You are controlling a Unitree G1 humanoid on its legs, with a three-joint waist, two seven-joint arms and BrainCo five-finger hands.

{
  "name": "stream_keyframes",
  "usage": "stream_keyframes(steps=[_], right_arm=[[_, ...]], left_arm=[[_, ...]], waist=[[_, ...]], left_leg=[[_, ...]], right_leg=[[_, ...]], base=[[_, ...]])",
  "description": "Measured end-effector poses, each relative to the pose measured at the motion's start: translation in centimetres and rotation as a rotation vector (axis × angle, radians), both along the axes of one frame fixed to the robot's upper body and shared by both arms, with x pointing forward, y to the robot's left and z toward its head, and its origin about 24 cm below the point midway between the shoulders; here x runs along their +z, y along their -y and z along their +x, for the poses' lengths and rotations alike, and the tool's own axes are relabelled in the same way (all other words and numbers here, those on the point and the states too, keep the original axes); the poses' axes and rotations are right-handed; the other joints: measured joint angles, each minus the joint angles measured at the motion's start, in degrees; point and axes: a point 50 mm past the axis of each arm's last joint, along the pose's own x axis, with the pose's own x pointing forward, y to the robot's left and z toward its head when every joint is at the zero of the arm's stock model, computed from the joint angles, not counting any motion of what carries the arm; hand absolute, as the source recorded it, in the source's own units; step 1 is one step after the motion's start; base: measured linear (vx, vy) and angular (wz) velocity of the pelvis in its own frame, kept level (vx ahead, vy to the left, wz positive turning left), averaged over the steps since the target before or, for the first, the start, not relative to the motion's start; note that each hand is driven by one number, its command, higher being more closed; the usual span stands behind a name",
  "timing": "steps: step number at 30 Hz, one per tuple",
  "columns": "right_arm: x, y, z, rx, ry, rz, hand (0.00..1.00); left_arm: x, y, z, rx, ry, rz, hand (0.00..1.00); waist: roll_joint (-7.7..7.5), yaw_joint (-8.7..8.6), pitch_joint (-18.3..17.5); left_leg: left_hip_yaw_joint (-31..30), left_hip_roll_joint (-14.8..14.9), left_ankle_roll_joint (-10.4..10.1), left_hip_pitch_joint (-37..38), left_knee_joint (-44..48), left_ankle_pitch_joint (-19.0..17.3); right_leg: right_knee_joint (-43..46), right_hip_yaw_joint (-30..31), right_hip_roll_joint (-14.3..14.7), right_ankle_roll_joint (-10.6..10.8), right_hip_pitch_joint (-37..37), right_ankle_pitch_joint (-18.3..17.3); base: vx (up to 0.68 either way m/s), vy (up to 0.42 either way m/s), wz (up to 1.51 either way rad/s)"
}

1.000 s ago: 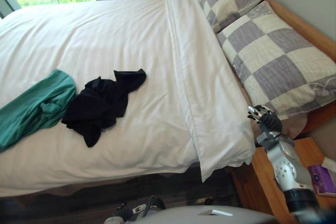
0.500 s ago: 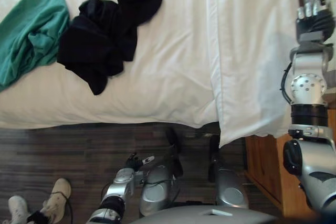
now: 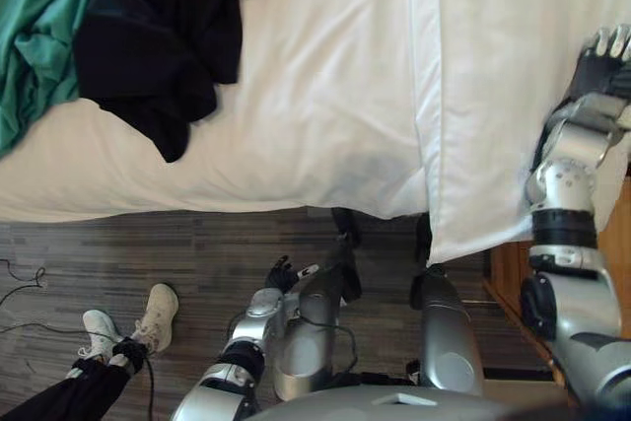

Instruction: Tidy the bed and pick cloth on bed and put in laundry

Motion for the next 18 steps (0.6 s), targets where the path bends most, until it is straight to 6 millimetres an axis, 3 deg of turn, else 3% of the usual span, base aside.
stream_keyframes(steps=[4,5,10,14,18], right_arm=[[-3.7,-3.4,-1.4,0.07,0.002,-0.002,1.0],[-5.5,-4.1,-2.1,0.079,-0.027,0.002,1.0],[-12.0,-4.2,-5.7,0.072,-0.175,0.017,1.0],[-20.1,-3.8,-9.3,0.063,-0.539,0.091,1.0],[-23.2,-4.4,-12.2,0.076,-0.677,0.109,1.0]], left_arm=[[0.1,0.6,0.1,0.108,-0.003,-0.079,0.0],[0.1,0.7,0.1,0.125,-0.007,-0.092,0.0],[-0.1,1.2,-0.1,0.152,-0.021,-0.122,0.0],[-0.2,1.5,-0.2,0.162,-0.03,-0.128,0.0],[-0.5,1.3,-0.9,0.173,-0.048,-0.129,0.0]], waist=[[-1.46,-1.72,-0.06],[-2.11,-1.85,-0.19],[-4.04,-2.91,-0.51],[-4.44,-3.46,-0.45],[-4.53,-4.78,-0.52]], left_leg=[[2.01,0.47,-1.17,1.19,0.01,-0.44],[2.77,0.63,-1.52,2.04,0.01,-0.66],[4.26,0.7,-2.84,5.11,0.01,-1.58],[5.73,0.7,-3.59,7.27,0.01,-2.12],[6.96,0.9,-4.96,11.24,0.01,-2.7]], right_leg=[[2.86,1.5,0.26,-0.3,-1.2,-1.6],[3.68,1.92,0.4,-0.2,-1.16,-2.22],[7.02,3.17,0.45,-0.58,-0.32,-5.04],[8.48,4.02,0.47,-0.52,0.59,-6.3],[8.61,3.89,0.49,-0.43,3.94,-6.33]], base=[[0.07,0.001,-0.27],[0.11,-0.01,-0.23],[0.1,-0.005,-0.14],[0.12,-0.008,-0.14],[0.12,-0.021,-0.18]])
